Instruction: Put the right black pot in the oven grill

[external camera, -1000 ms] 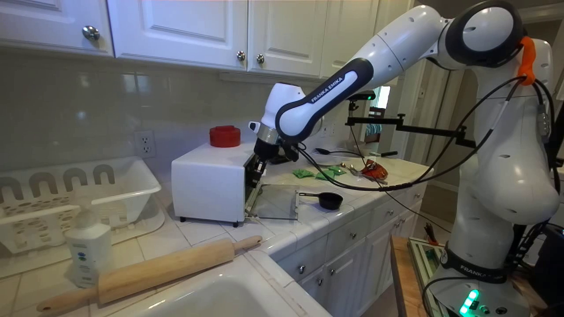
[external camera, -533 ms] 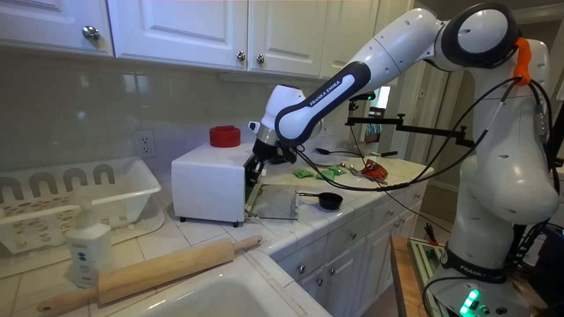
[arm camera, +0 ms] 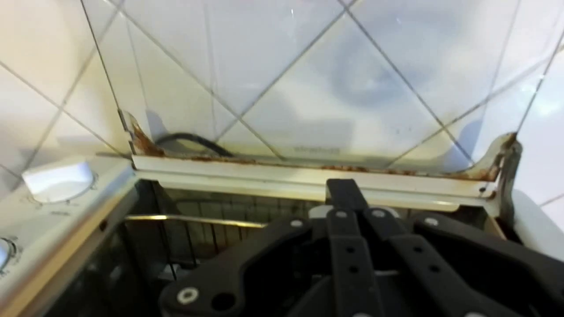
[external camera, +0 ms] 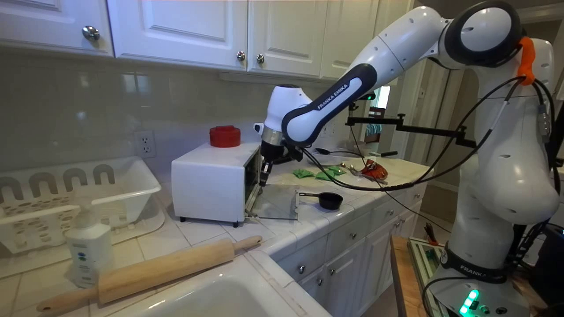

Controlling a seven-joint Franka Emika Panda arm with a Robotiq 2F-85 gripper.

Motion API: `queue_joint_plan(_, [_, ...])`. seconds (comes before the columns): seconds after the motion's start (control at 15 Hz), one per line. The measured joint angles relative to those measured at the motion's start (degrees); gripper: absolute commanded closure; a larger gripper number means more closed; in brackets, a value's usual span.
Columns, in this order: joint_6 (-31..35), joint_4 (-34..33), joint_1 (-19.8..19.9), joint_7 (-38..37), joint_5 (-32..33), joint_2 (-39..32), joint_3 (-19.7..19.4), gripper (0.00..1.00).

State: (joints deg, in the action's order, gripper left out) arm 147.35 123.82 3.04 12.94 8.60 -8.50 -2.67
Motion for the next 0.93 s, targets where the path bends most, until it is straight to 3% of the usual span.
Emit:
queue_joint_plan(0.07, [-3.3,0.34,-0.19,-1.71,1.55,1.05,-0.23,0.74])
queue_joint_plan(0.2, [-11.29,0.77,-0.55,-3.03,2.38,3.62,-0.05,0.68])
queue_joint_plan(0.53, [-27.1,1.1,-1.89,-8.25,1.9,11.57,1.56,0.32])
queue_joint_plan(0.8, [-35.73,0.94,-2.53,-15.88,1.4,17.8,2.89,0.06])
queue_joint_plan(0.93, [-38.45,0.66,-2.55,-20.28,0.27,20.21,3.32,0.0])
